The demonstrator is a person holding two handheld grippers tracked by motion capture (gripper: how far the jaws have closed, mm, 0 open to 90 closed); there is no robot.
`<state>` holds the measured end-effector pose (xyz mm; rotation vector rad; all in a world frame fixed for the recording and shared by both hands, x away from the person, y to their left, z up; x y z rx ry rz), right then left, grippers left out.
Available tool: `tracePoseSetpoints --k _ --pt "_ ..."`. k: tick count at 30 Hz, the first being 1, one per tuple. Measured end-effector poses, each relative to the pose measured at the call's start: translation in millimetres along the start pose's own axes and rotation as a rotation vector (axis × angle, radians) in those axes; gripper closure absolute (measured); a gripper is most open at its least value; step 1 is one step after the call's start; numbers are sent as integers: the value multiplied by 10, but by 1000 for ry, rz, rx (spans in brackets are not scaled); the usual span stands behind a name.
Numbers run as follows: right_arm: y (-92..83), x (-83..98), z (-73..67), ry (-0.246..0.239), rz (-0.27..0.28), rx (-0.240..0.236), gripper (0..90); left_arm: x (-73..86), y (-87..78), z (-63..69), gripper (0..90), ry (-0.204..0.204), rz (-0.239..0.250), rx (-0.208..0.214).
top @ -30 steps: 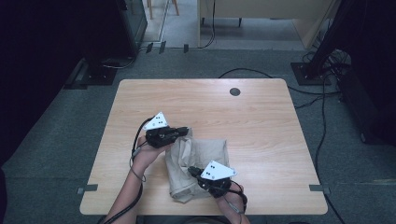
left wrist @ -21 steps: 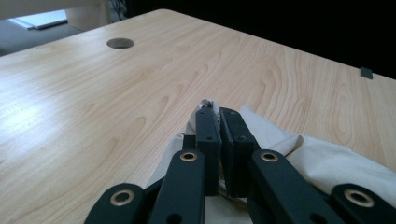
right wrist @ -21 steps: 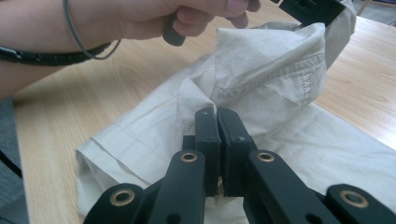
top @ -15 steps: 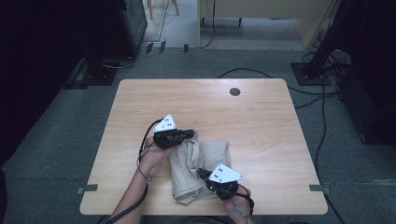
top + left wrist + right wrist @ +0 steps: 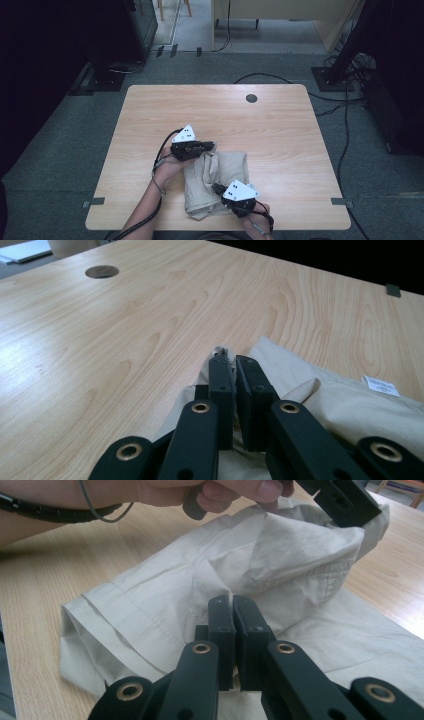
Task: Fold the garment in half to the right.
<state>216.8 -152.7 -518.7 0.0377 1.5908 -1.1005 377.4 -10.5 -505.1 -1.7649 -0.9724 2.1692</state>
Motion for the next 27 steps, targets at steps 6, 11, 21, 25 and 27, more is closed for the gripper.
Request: tracePoseSetpoints --k 6,11,21,25,27 --pt "-54 14 16 24 13 -2 872 -1 61 26 860 10 -13 7" --pt "-83 96 15 62 47 20 871 -9 93 39 859 18 -21 18" --pt "-102 246 -32 137 117 93 870 -80 116 86 858 44 -23 32" --pt "-127 262 -82 119 133 150 870 -109 129 112 858 50 -20 40" --pt "-132 268 -98 113 133 162 869 -111 145 123 857 53 -26 42"
Point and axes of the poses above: each handheld gripper's, and its own axes: y roughly forward along the jaws, x roughly out of its underside, z roughly to its right, the point moved 4 cm from there along y, roughly forward along the jaws, and after that the axes turned 9 degrees about -z, right-handed, at the moved point
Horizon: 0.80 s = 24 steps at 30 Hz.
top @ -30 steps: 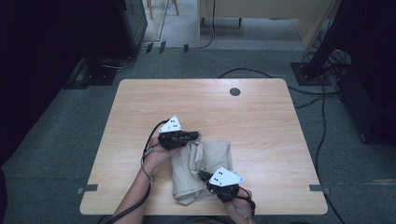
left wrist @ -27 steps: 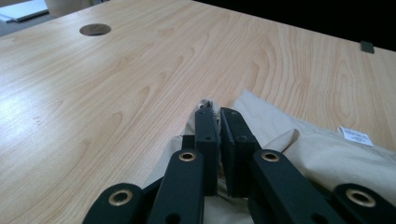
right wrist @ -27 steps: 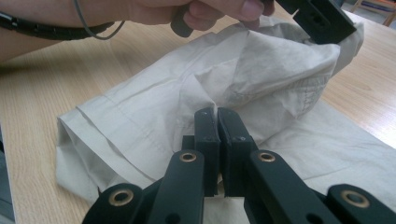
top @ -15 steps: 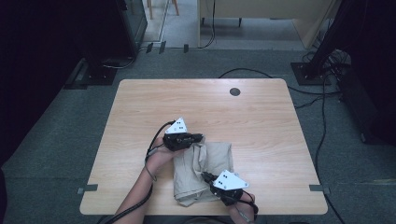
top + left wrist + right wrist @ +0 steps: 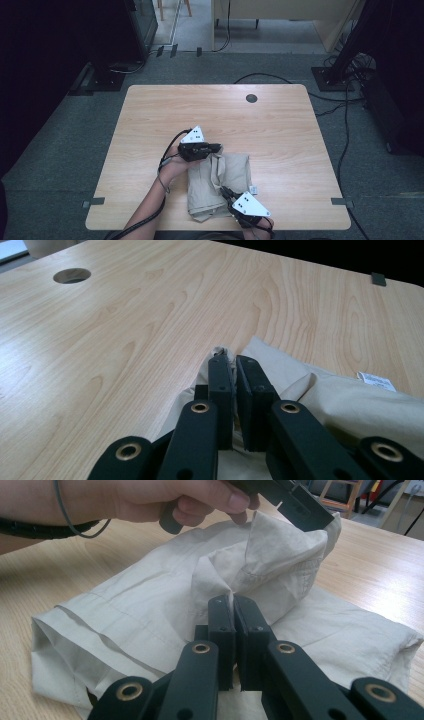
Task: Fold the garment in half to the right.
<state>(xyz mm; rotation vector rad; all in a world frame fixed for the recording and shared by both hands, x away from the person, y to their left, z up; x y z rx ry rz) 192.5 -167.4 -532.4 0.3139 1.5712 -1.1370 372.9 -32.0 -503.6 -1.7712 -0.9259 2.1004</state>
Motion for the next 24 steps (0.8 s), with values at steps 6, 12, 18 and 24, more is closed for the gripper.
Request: tracePoseSetpoints --k 6,12,18,24 --pt "-20 64 -15 7 27 45 863 -15 54 34 854 18 -22 2" --pt "-21 66 -14 11 18 39 842 -25 121 62 846 45 -55 10" --pt "-119 52 19 4 40 8 738 -29 131 76 767 42 -55 32" --pt "-284 57 170 43 73 -23 668 -52 105 90 577 2 -8 60"
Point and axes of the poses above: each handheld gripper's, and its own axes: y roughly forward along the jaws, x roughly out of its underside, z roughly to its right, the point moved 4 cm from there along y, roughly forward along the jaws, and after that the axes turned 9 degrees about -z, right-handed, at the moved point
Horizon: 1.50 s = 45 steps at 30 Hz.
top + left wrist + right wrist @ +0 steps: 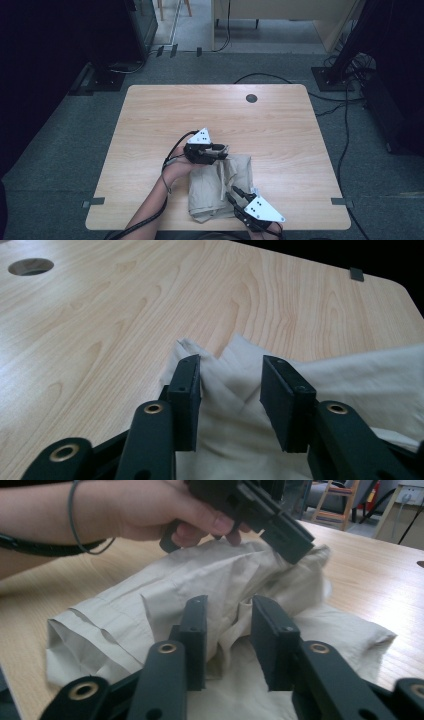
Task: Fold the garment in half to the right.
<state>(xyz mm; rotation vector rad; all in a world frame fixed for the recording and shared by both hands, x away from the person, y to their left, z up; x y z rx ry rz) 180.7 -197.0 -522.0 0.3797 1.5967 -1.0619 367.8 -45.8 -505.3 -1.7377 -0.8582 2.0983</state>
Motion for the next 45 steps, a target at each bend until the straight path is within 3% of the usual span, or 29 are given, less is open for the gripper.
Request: tracePoseSetpoints --k 3,7,10,13,21,25,31,38,45 --pt "-113 -38 60 -2 42 17 661 -18 -36 6 507 -21 42 20" --pt "-175 -97 149 12 57 15 652 -57 -118 20 408 -19 94 -2" --pt "-172 -142 225 41 53 -19 617 -43 -192 -2 380 -17 95 -38" --pt "-93 -186 312 58 -6 -60 583 12 -239 -31 361 -27 88 -70" --pt "164 -274 554 71 -105 -68 552 189 -304 -73 329 -52 70 -98" --pt "268 -259 643 101 -148 -72 535 222 -310 -76 310 -59 68 -100" --pt "390 -245 686 119 -198 -91 492 261 -294 -79 299 -62 41 -98" --pt "546 -177 710 127 -305 -122 468 327 -299 -102 296 -79 30 -99" --pt "631 -94 695 104 -387 -113 669 380 -334 -139 296 -94 33 -109"
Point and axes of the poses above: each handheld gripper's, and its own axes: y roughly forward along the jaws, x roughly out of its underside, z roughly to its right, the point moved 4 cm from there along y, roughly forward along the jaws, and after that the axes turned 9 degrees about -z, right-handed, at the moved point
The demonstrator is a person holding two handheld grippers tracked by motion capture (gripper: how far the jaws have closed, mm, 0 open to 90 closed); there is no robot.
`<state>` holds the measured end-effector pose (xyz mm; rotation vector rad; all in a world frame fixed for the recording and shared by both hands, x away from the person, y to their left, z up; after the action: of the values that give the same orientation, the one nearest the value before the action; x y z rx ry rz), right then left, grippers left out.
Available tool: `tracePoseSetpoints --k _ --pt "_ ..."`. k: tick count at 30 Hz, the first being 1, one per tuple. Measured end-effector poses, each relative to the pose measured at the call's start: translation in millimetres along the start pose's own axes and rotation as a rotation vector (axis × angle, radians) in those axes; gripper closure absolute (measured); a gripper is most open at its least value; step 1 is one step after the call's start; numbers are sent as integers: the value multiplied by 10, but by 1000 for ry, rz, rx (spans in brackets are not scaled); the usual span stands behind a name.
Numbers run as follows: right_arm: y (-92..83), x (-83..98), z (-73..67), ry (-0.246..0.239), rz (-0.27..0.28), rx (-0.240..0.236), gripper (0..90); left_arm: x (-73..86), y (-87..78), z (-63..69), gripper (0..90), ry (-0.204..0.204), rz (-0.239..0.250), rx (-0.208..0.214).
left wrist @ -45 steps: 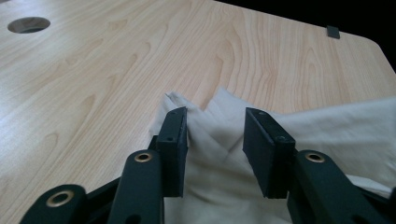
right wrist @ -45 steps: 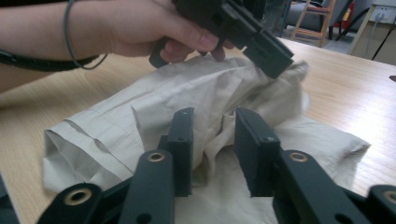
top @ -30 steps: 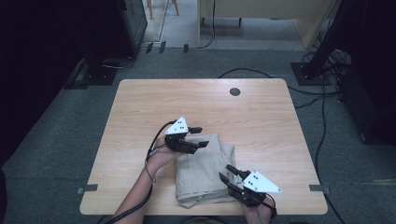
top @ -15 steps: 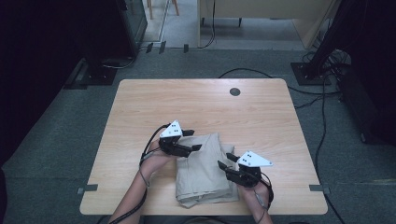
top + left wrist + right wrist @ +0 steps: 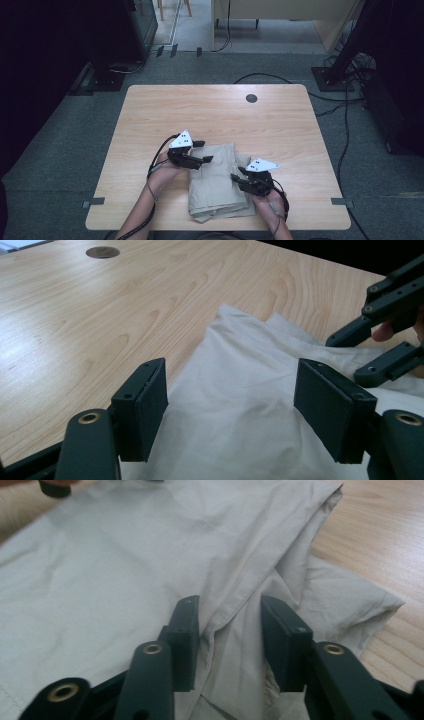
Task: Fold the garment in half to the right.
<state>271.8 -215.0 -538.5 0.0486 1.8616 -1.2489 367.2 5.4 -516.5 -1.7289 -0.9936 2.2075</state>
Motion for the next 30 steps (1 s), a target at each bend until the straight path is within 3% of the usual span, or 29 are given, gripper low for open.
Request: tracePoseSetpoints --k 4,6,12,16,23,30 --pt "42 13 -27 -32 -22 17 852 30 -3 -27 296 -12 -1 -2" --pt "35 8 -49 -50 -18 31 888 41 -5 -39 296 -15 2 -7" --pt "-166 -36 -135 -67 68 57 893 44 -35 -62 296 -20 11 -13" --pt "-289 -30 -194 -76 96 70 893 29 -67 -74 296 -27 31 -23" --pt "-329 139 -186 -36 63 67 888 33 -136 -163 296 -64 66 -69" --pt "-273 226 -148 -26 50 61 889 93 -95 -238 295 -90 28 -128"
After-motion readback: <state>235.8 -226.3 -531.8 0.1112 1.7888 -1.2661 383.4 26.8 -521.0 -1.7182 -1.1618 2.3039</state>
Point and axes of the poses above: each handheld gripper's, and its own axes: y roughly forward along the jaws, x roughly out of its underside, z roughly to its right, the point moved 4 cm from there along y, roughly forward along the jaws, and after that the axes turned 9 degrees about -z, right-handed, at the moved point
